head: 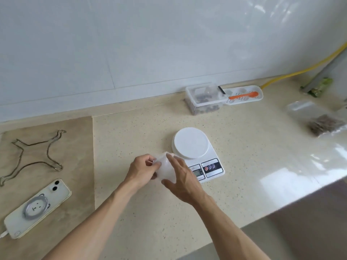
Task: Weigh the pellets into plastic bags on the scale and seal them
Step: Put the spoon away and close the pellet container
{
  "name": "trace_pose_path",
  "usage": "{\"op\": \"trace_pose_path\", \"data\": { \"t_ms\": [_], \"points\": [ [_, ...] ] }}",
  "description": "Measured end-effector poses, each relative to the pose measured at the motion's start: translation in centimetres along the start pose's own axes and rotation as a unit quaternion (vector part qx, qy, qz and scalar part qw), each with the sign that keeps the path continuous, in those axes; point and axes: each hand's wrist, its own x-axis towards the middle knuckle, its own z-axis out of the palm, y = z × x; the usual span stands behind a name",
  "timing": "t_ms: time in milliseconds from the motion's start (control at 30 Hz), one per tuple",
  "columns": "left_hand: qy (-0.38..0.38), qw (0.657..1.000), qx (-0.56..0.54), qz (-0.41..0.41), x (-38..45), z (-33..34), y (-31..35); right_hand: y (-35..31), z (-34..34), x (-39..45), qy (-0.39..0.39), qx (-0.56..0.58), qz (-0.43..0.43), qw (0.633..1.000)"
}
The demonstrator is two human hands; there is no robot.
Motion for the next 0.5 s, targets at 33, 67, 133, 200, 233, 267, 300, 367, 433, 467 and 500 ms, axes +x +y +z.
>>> {"op": "trace_pose_path", "data": {
  "t_ms": [33,67,133,200,233,267,300,367,433,467,500],
  "points": [
    [-0.017,1.000,-0.002,0.013,-0.4,1.2,1.0,0.6,-1.0,-1.0,0.027,0.013,0.012,0.999],
    [-0.035,0.999,0.002,0.027,-0.8,2.4,2.1,1.4,-2.0,-2.1,0.052,0.033,0.028,0.998],
    [-0.071,0.996,0.015,0.058,-1.9,5.4,4.2,3.1,-4.1,-5.0,0.102,0.082,0.066,0.989],
    [-0.115,0.988,0.050,0.093,-3.7,8.8,6.1,5.2,-6.2,-8.5,0.156,0.136,0.104,0.973],
    [-0.134,0.982,0.073,0.116,-4.8,10.7,6.9,6.3,-7.1,-10.5,0.185,0.163,0.123,0.961],
    [-0.150,0.974,0.097,0.141,-6.1,12.5,7.6,7.4,-7.9,-12.8,0.214,0.188,0.142,0.948],
    [-0.166,0.965,0.114,0.169,-7.4,14.4,8.2,8.4,-8.7,-15.2,0.242,0.210,0.160,0.934],
    [-0.214,0.946,0.126,0.209,-10.7,18.5,9.2,10.5,-9.8,-20.8,0.292,0.245,0.188,0.905],
    [-0.267,0.928,0.137,0.223,-15.1,22.8,9.9,12.3,-10.2,-27.1,0.336,0.266,0.213,0.878],
    [-0.292,0.918,0.144,0.226,-17.6,25.0,10.1,13.2,-10.1,-30.5,0.358,0.272,0.225,0.864],
    [-0.318,0.906,0.150,0.234,-20.4,27.2,10.2,14.0,-9.8,-34.0,0.382,0.274,0.236,0.851]
  ]
}}
